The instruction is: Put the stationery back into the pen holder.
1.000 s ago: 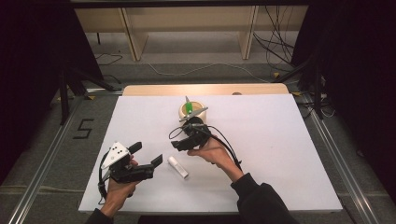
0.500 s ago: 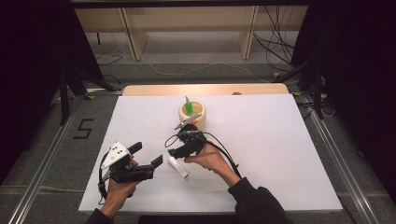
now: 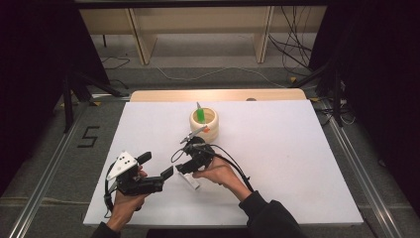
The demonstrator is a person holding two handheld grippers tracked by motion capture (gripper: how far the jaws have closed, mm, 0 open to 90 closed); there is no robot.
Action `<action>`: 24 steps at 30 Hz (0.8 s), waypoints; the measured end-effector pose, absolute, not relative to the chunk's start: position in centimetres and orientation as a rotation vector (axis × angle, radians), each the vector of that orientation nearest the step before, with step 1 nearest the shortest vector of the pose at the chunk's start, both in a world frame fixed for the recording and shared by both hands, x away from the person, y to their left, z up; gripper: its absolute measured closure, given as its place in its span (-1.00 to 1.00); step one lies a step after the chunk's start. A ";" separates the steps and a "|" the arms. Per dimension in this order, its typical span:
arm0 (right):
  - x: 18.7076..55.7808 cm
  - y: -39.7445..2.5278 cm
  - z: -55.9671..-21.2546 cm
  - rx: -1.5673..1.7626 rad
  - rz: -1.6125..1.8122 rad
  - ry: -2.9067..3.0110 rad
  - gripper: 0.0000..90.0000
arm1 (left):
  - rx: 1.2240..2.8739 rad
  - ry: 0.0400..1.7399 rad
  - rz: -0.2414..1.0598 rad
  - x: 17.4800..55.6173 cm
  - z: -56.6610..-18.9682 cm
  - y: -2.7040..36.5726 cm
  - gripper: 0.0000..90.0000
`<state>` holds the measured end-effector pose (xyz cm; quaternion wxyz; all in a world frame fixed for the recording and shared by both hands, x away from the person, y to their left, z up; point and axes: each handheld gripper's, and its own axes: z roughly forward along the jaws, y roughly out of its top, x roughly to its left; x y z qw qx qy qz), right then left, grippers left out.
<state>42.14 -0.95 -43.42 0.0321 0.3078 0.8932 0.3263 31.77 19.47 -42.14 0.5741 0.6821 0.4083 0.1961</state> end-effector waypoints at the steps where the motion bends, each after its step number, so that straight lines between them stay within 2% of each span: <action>1: 42.2 -0.9 -43.5 0.947 1.006 2.750 -0.31 | 1.599 0.955 0.458 31.8 -42.1 19.4 -0.94; 24: 41.7 0.3 -44.8 0.911 0.873 2.831 -0.21 | 1.626 0.941 0.446 31.4 -42.1 19.3 -0.96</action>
